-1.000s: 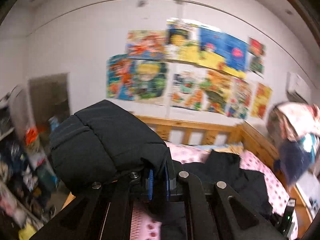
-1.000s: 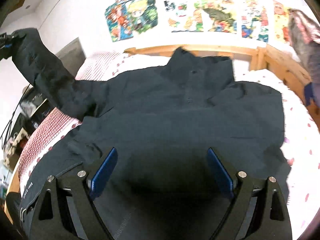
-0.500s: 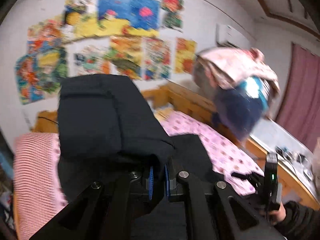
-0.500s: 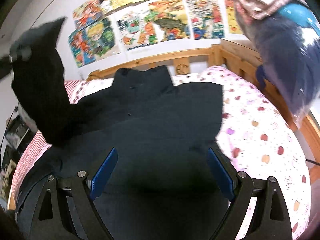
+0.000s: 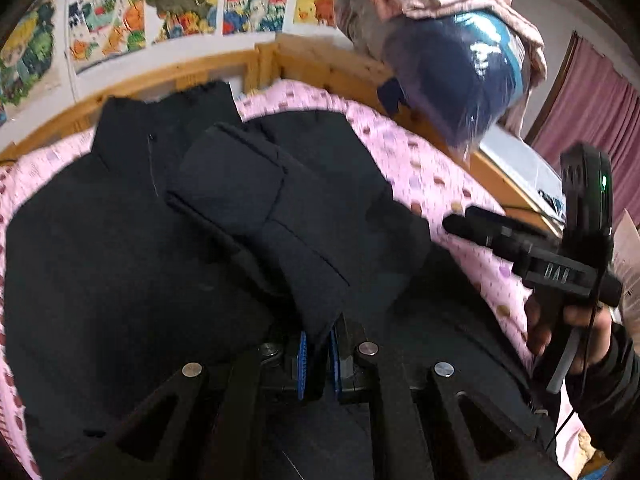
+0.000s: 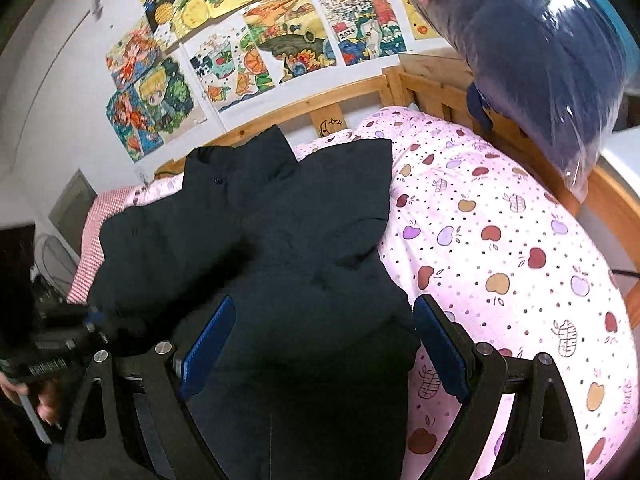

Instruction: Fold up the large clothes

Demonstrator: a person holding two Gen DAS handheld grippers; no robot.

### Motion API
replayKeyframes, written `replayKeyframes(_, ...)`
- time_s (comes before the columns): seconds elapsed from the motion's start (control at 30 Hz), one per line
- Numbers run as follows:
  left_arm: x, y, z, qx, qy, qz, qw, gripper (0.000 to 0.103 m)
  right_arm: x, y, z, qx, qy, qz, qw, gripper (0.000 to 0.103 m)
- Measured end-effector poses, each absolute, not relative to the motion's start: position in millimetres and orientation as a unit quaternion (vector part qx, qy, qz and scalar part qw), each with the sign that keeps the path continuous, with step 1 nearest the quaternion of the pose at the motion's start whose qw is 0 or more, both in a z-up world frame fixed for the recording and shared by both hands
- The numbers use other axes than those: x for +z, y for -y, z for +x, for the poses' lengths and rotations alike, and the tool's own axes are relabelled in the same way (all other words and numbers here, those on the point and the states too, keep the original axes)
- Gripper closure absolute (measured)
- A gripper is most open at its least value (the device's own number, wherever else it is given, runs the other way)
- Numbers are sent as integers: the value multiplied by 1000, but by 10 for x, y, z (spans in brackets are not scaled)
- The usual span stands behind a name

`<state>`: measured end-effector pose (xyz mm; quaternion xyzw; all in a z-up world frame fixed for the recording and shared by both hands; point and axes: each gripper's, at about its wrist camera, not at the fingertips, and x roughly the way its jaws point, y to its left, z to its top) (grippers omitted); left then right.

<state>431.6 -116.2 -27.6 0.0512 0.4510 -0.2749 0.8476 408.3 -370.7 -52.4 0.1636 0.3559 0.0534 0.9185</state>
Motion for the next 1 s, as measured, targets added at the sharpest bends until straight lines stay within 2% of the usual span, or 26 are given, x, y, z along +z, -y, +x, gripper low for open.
replayKeyframes(0.1, -298, 1145, 4262, -283, -453, 56, 844, 91, -599, 3759, 4081, 64, -351, 191, 914, 16)
replayKeyframes(0.17, -292, 1111, 4237, -292, -455, 50, 840, 82, -648, 3786, 4086, 78, -348, 218, 908, 16)
replayKeyframes(0.3, -243, 971, 4174, -301, -455, 31, 838, 48, -794, 3818, 4111, 120, -342, 290, 886, 16)
replayKeyframes(0.47, -222, 734, 4147, -293, -453, 14, 842, 45, -1085, 3891, 4125, 173, -333, 416, 828, 16)
replayKeyframes(0.57, -200, 593, 4184, -265, -448, 5, 854, 39, -1311, 3889, 4105, 191, -329, 480, 791, 16)
replayKeyframes(0.63, -183, 427, 4216, -223, -442, -3, 869, 31, -1380, 3860, 4120, 192, -329, 489, 785, 16)
replayKeyframes(0.77, -198, 46, 4305, -154, -438, -42, 885, 31, -1422, 3704, 4178, 179, -351, 466, 792, 17)
replayKeyframes(0.83, -246, -124, 4386, -104, -444, -50, 889, 30, -1394, 3628, 4203, 158, -373, 430, 807, 31)
replayKeyframes(0.87, -279, -194, 4428, -77, -448, -49, 889, 30, -1364, 3551, 4236, 146, -386, 405, 816, 47)
replayKeyframes(0.9, -307, -237, 4452, -61, -452, -49, 889, 30, -1323, 3482, 4276, 135, -402, 376, 824, 67)
replayKeyframes(0.97, -375, -314, 4502, -50, -461, -61, 884, 30, -1204, 3375, 4326, 118, -417, 320, 843, 92)
replayKeyframes(1.0, -408, -341, 4521, -50, -465, -68, 881, 30, -1096, 3334, 4337, 116, -409, 297, 855, 95)
